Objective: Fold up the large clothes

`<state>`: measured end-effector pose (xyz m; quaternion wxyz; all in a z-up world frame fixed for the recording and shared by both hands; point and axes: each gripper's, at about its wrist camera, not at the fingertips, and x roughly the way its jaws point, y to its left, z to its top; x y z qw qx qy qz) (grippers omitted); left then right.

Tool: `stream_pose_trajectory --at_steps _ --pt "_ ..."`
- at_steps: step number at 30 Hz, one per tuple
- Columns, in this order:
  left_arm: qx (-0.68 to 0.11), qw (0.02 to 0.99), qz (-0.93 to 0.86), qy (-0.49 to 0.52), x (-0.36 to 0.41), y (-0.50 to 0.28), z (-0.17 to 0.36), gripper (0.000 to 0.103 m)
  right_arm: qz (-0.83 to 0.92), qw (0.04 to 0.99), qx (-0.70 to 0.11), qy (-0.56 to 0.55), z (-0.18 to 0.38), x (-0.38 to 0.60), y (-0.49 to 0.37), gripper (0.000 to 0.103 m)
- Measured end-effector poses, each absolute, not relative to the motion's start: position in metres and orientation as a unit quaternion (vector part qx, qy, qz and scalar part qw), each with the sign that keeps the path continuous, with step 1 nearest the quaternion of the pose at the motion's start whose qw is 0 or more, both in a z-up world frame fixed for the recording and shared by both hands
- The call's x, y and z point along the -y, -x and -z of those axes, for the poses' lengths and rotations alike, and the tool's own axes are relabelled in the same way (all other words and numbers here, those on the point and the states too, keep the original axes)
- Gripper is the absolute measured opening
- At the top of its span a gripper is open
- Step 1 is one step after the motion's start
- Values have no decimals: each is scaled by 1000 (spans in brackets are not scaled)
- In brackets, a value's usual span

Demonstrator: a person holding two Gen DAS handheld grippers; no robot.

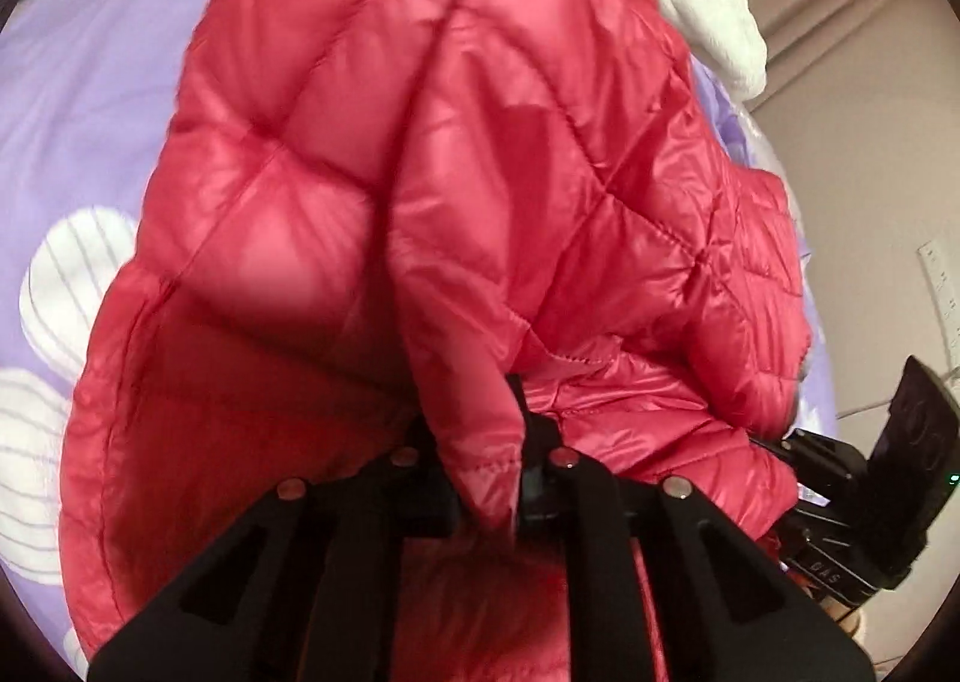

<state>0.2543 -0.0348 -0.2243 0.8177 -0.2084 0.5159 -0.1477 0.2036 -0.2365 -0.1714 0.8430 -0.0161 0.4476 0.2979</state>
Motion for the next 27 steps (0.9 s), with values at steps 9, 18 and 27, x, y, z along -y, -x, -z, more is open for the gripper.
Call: stream_pose_trajectory --at_steps 9,18,27 --pt "-494 851 118 132 37 -242 213 30 -295 824 -479 -71 163 260 -189 10" --pt "-456 887 48 47 54 -239 209 28 -269 848 -440 -119 138 291 -161 55" --pt "-447 893 37 40 39 -222 206 28 -161 869 -461 -83 184 245 -199 30"
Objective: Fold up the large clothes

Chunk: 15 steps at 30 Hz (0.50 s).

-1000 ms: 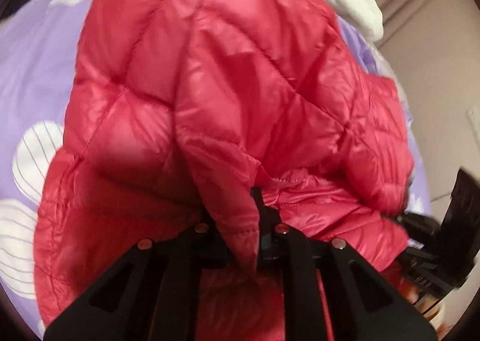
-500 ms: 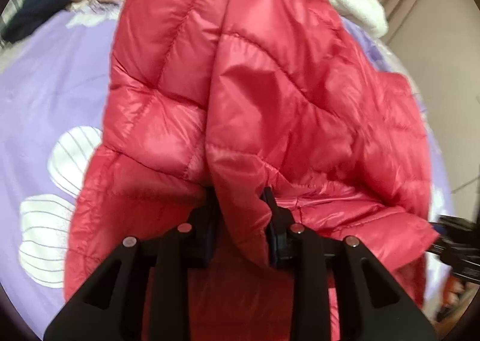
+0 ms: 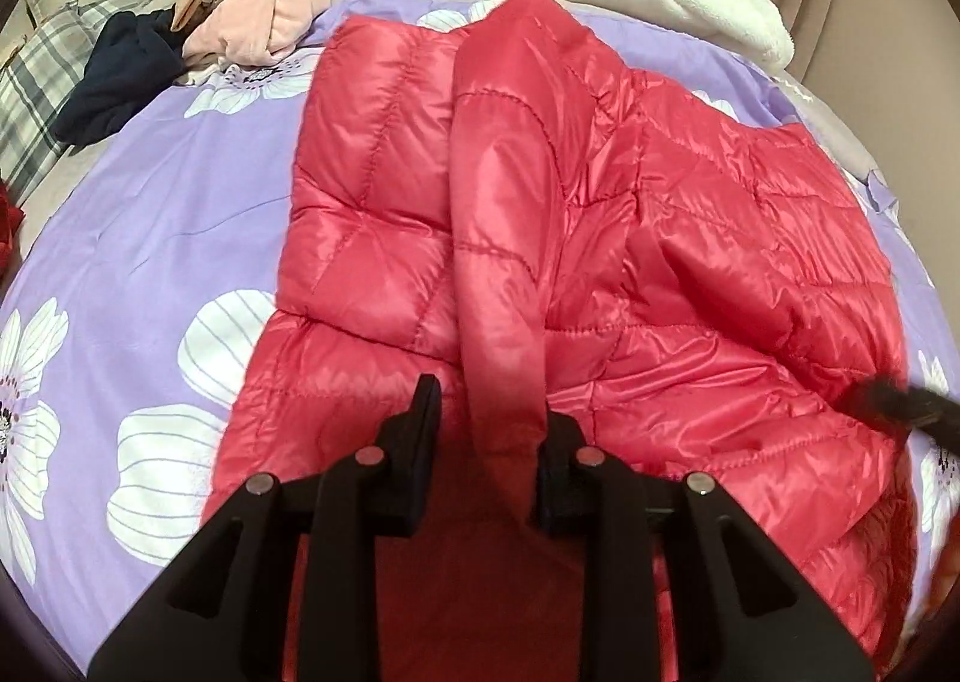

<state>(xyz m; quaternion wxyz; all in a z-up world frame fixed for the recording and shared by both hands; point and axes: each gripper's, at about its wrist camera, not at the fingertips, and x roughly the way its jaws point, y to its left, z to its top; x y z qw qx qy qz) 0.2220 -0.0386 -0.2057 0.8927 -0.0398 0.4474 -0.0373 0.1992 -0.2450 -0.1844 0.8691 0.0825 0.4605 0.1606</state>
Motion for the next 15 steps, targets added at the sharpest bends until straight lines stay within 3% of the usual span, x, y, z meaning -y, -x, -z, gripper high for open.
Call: stream_pose_trajectory --at_steps 8,15 --pt "-373 921 75 85 24 -200 157 27 -126 871 -460 -122 201 254 -220 27" --pt "-303 939 130 95 42 -199 130 25 -157 896 -396 -122 146 269 -194 27"
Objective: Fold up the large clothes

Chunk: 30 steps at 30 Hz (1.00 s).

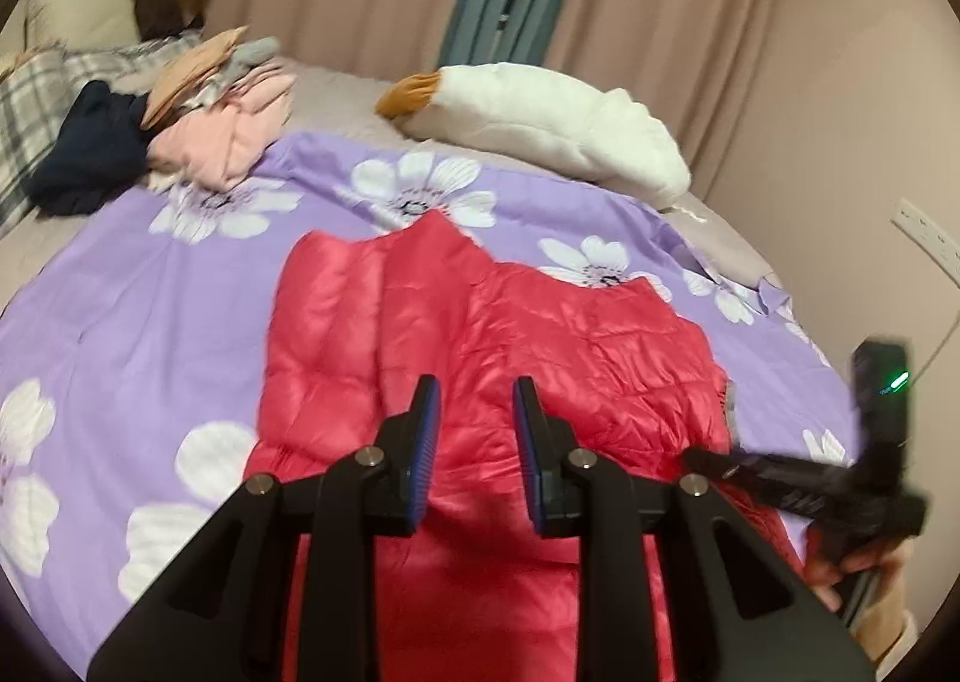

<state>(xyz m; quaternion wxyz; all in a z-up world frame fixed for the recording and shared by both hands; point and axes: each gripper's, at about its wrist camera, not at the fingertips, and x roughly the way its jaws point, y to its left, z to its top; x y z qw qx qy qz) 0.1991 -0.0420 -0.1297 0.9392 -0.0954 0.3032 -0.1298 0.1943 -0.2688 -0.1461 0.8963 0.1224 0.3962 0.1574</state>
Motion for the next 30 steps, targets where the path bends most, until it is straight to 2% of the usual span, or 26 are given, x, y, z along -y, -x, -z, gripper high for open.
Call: stream_pose_trajectory --at_steps 3,7,12,17,20,24,27,29,30 --pt "-338 930 123 75 57 -223 150 26 -158 907 -366 -134 140 279 -204 27" --pt "-442 892 79 56 62 -272 209 26 -125 878 -442 -138 194 276 -248 27" --pt "-424 903 65 34 68 -280 212 27 -106 891 -426 -118 202 267 -257 27" --pt "-427 901 60 37 65 -273 200 23 -129 890 -411 -151 177 269 -231 27" --pt "-406 906 97 69 54 -247 187 24 -172 891 -391 -156 160 262 -210 28" --pt "-414 903 103 56 51 -233 189 26 -155 881 -441 -77 198 237 -198 27" --pt "-442 891 96 49 58 -237 216 27 -163 864 -445 -172 214 258 -200 28" --pt "-429 896 85 73 52 -228 206 23 -169 842 -450 -245 206 279 -190 29" --pt "-420 898 89 97 45 -220 196 25 -177 842 -434 -268 195 293 -176 29"
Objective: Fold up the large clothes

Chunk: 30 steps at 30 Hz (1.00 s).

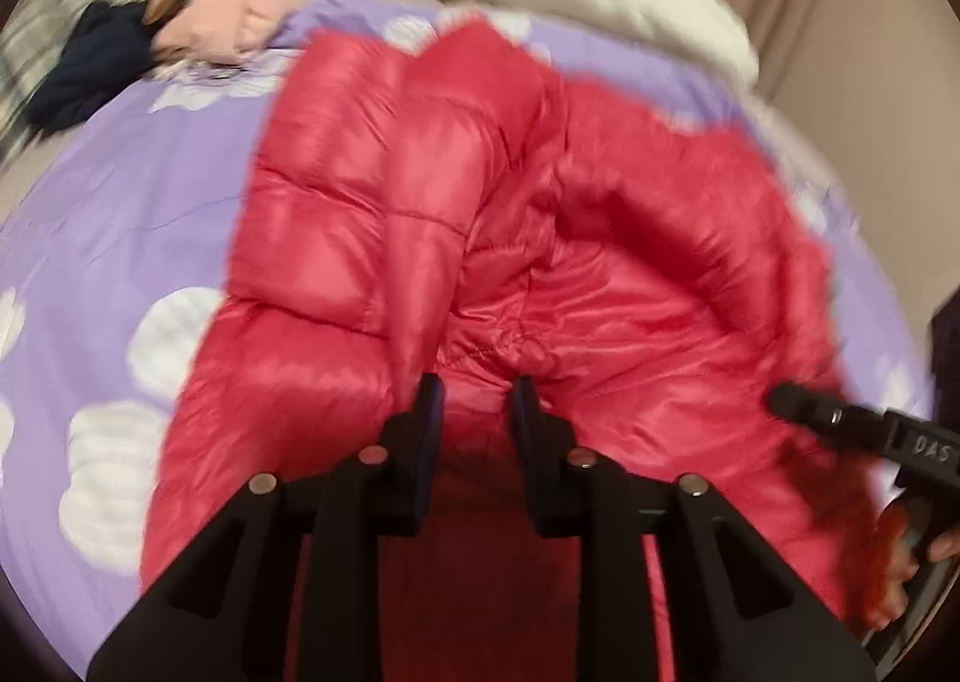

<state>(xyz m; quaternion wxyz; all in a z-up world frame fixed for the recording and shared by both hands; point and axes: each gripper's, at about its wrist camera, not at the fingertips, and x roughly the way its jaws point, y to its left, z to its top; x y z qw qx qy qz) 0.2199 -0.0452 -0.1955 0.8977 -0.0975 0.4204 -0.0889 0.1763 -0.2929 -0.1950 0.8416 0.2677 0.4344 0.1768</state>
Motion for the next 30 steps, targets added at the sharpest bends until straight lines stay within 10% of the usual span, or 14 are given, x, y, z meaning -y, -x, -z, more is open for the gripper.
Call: stream_pose_trajectory --at_steps 6,13,30 --pt "-373 894 31 246 -45 -155 177 76 -119 861 -361 -339 175 376 -85 78" --pt "-420 776 13 470 -128 -92 245 74 -80 794 -430 -423 237 414 -21 78" --pt "-418 755 201 464 -17 -36 255 71 -188 724 -414 -518 255 300 -8 78"
